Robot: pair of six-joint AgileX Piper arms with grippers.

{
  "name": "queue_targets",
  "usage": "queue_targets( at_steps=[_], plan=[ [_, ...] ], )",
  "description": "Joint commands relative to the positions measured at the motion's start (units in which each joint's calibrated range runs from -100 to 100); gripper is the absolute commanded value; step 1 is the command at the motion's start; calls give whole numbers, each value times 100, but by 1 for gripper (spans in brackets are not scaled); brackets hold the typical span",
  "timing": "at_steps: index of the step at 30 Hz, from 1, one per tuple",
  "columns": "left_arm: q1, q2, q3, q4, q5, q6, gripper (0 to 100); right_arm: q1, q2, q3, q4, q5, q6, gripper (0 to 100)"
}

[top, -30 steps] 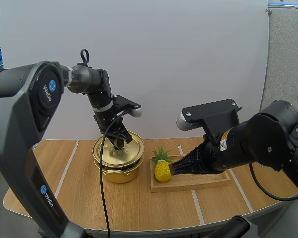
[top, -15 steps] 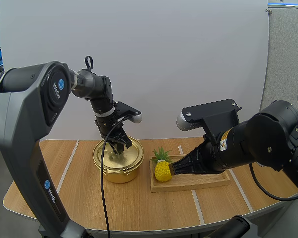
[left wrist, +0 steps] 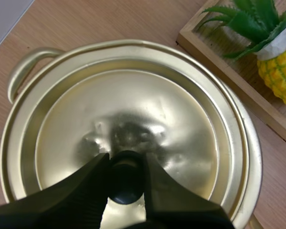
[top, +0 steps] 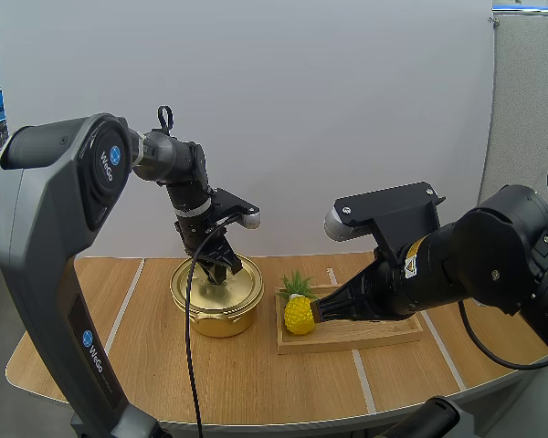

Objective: Open the pot, put the grape inside, and close it

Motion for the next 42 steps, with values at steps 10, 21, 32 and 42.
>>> queue_targets(
  at_steps=[10,21,32,42],
  plan=[
    [-18,-17,-16,-161,508,63,0,-17,-55,33,-10,-33,13,0],
    [-18,-17,-393,-227,1004,45,0,-17,-55,33,-10,-33,13,0],
    [-18,18,-393,-184,1022,45,0,-17,-55,33,-10,-33,13,0],
    [-18,198,-393,-184,1135,22,0,-17,-55,33,-10,-33,13,0]
  ],
)
